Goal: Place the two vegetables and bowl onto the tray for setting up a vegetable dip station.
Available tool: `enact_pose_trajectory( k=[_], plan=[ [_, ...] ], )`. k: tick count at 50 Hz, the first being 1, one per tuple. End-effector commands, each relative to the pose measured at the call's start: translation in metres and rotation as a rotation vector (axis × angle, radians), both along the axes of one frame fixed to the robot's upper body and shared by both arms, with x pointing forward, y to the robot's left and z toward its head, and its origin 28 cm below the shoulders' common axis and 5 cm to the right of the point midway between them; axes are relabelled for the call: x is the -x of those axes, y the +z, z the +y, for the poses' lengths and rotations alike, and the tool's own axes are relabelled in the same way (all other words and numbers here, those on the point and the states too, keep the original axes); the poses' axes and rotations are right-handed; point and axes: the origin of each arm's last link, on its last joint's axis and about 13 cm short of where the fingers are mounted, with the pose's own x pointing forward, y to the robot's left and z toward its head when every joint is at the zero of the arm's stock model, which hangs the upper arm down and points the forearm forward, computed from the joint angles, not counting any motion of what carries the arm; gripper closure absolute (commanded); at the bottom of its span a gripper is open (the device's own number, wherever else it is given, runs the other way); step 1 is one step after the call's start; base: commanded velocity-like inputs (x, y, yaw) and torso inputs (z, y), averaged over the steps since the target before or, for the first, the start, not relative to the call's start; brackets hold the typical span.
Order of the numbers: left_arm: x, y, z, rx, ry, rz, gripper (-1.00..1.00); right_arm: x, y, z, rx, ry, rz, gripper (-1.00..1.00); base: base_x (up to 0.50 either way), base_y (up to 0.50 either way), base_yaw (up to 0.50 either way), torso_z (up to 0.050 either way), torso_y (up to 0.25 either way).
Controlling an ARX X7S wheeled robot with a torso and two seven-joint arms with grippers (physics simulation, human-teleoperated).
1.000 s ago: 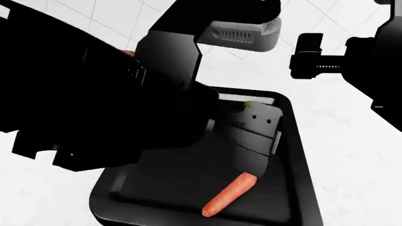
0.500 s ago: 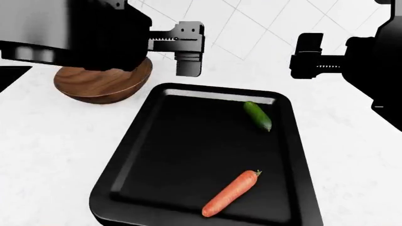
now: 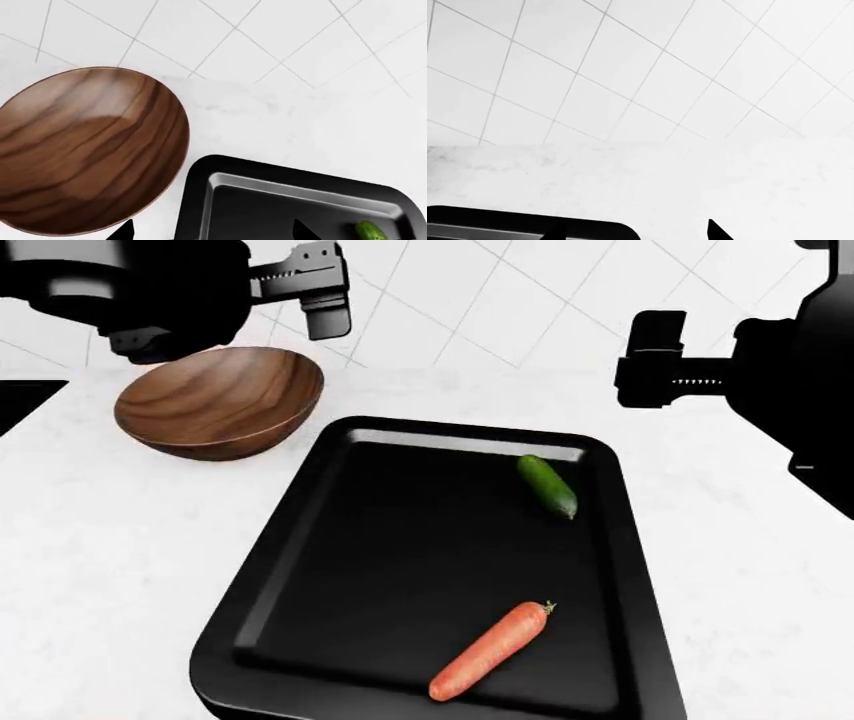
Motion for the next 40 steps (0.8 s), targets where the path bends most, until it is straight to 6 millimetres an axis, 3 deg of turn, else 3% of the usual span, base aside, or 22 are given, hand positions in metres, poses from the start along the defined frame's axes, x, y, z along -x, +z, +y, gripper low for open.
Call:
enact_pose_trajectory(
  k=[1,14,28,40],
  plan=[
    [-0.025,-0.01,0.014,0.036,0.082,0.054,-1.0,0.0,0.0,0.0,0.001,0.0,0.001,-1.0,0.0,0.0,0.0,0.0,0.0],
    [-0.041,-0.018,0.032,0.099,0.154,0.083,-1.0,0.0,0.0,-0.001,0.0,-0.002,0.001,-1.0,0.0,0.0,0.0,0.0,0.0],
    [-0.041,0.013,0.055,0.157,0.235,0.017,-1.0,0.0,-0.001,-0.001,0.001,-0.004,0.002,-1.0,0.0,0.0,0.0,0.0,0.0],
    [-0.05,-0.006,0.081,0.231,0.285,0.058,-1.0,0.0,-0.002,0.0,0.001,-0.003,0.006,-1.0,0.0,0.0,0.0,0.0,0.0]
  ],
)
